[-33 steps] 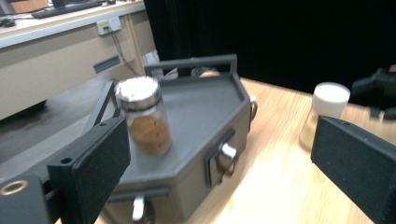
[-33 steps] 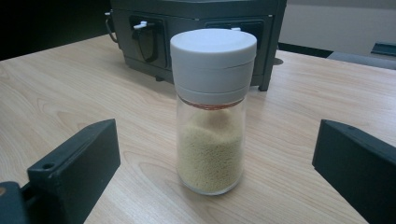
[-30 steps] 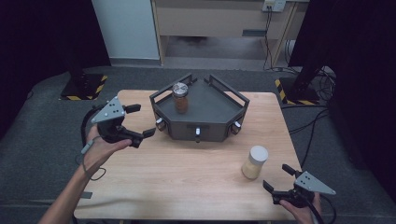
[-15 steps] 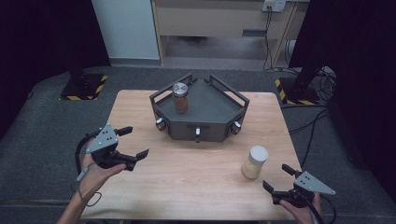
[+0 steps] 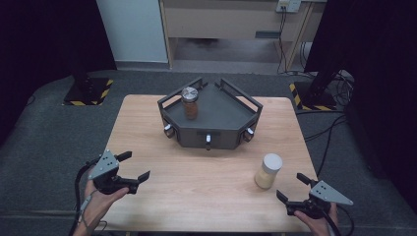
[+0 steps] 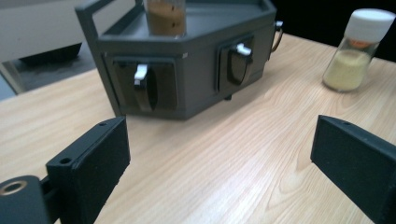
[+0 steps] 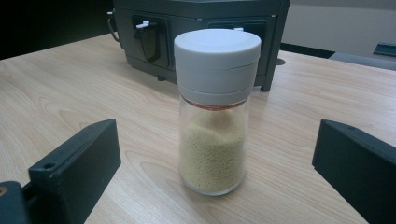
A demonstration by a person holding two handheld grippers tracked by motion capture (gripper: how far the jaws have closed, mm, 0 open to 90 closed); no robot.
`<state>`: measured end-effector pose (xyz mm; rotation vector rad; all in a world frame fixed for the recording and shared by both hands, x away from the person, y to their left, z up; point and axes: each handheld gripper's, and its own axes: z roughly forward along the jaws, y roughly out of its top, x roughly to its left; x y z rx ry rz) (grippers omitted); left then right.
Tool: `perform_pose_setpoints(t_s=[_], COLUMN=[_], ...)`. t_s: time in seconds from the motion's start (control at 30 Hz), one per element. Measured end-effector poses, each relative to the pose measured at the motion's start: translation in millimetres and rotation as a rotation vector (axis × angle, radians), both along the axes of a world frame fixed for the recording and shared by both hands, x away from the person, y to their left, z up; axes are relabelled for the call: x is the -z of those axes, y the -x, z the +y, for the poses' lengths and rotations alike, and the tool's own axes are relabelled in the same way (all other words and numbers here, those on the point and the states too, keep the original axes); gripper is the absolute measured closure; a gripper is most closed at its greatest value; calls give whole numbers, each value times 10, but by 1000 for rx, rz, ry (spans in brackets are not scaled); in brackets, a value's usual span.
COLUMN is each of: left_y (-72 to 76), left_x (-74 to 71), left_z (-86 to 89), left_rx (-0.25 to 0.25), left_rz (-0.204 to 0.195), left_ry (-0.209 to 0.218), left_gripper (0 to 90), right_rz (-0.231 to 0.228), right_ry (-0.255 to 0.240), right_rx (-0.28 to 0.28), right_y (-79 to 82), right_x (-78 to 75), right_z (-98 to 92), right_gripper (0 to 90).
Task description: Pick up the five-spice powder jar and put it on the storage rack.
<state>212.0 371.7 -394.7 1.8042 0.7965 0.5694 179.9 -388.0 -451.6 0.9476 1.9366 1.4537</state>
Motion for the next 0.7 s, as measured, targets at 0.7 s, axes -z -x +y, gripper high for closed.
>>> perform_pose_setpoints(t_s=[0.7], left_y=[143], left_x=[446], left_z=[180], left_rx=[21], left_rz=[-23], left_ry=[77], left_gripper=[38], right_rz=[-4], right_ry=[1], right_rx=[-1], right_y=[3], right_x=[0], right_z=[-4], right_gripper=[17])
